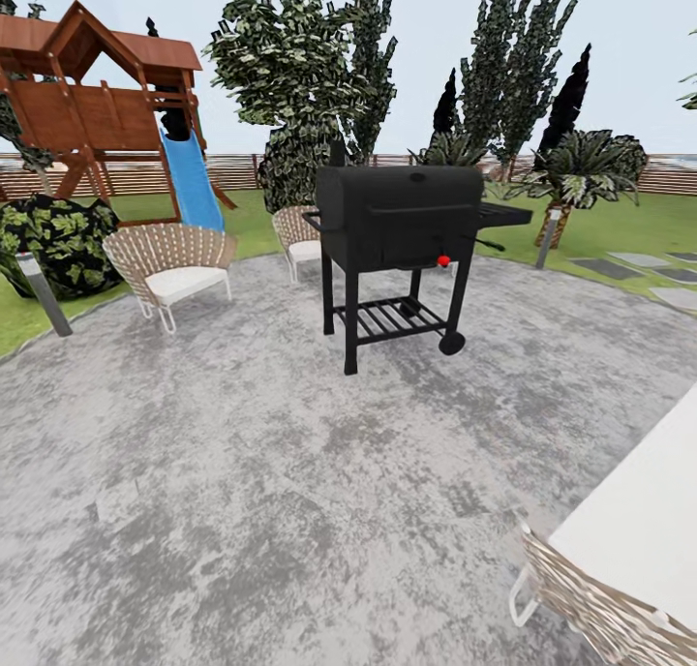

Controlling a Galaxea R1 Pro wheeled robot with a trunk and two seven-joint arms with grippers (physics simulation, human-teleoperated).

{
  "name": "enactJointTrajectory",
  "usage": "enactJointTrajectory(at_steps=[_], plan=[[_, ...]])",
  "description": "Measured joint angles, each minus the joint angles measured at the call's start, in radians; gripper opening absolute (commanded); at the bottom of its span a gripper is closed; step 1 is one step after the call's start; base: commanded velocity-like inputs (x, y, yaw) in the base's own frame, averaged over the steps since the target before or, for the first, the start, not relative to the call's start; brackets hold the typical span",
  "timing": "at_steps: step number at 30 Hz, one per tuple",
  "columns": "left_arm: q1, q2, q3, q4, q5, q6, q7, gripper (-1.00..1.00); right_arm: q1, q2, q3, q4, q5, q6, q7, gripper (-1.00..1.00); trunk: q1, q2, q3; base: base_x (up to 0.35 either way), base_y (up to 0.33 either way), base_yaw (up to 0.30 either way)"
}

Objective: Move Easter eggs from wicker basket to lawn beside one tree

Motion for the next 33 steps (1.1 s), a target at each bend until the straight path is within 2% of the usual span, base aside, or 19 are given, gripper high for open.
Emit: enactJointTrajectory(at_steps=[33], plan=[[0.0,0.0,0.0,0.0,0.0,0.0,0.001,1.0,0.0,-0.001,0.001,0.001,0.001,0.0,0.001,1.0,0.0,0.0,0.0,0.325,0.0,0.0]])
